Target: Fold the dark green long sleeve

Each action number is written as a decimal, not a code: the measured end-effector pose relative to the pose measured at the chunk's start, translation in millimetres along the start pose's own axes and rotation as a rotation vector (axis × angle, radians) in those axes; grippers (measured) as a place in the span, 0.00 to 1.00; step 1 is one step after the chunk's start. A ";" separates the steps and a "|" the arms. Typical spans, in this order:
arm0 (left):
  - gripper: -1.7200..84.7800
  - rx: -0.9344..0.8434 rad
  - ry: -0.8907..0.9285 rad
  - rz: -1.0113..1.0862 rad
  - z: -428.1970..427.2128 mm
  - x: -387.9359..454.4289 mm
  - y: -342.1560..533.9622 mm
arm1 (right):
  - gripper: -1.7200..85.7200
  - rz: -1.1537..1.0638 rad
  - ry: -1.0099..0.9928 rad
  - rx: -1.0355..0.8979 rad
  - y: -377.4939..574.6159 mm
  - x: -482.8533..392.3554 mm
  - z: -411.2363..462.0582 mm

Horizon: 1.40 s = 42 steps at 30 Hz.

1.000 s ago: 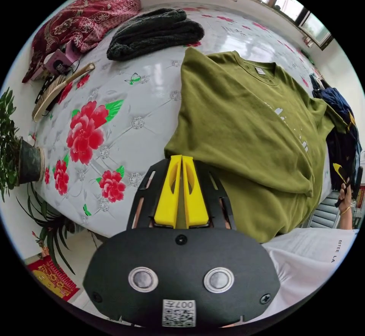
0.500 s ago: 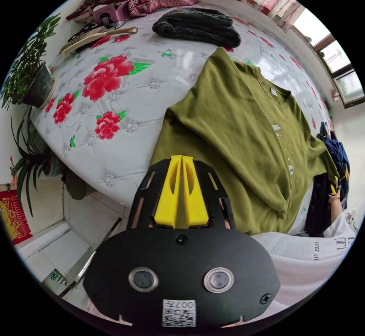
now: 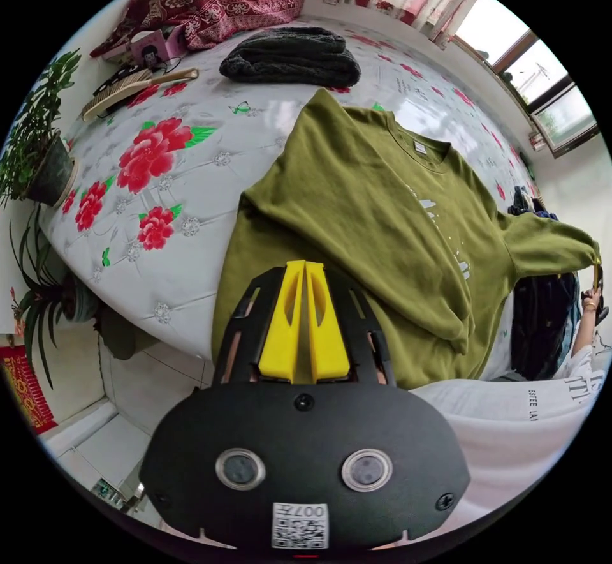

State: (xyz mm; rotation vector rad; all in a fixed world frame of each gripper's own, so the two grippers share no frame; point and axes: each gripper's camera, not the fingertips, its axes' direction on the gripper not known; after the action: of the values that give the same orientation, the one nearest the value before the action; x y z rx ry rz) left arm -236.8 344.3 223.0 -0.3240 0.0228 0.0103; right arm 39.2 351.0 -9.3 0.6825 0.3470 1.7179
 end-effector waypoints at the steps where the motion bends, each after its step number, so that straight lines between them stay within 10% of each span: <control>1: 0.01 0.002 0.004 0.006 0.1 -2.4 0.2 | 0.02 0.045 0.072 -0.002 7.5 6.6 -11.1; 7: 0.01 0.030 0.076 -0.012 -7.8 -49.2 15.0 | 0.02 0.333 0.068 -0.112 63.7 29.6 -8.7; 15: 0.01 0.110 0.130 -0.045 -43.6 -113.4 50.0 | 0.02 -0.338 -0.396 -0.283 107.1 -312.2 12.7; 23: 0.01 0.129 0.201 -0.069 -56.1 -161.3 91.3 | 0.03 -0.821 -0.804 -0.581 483.8 -589.9 -10.4; 31: 0.01 0.088 0.249 -0.026 -57.2 -184.0 114.7 | 0.02 -0.866 -0.774 -1.371 826.4 -604.2 74.1; 42: 0.08 -0.029 0.260 0.353 -26.5 -86.4 79.2 | 0.07 -0.817 -0.349 -1.192 794.0 -499.5 148.1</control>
State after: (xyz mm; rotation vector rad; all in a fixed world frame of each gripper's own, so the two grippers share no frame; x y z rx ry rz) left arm -324.8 410.4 174.8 -0.3457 0.3373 0.3183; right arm -425.4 -352.7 427.4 -0.0873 -0.5717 0.7436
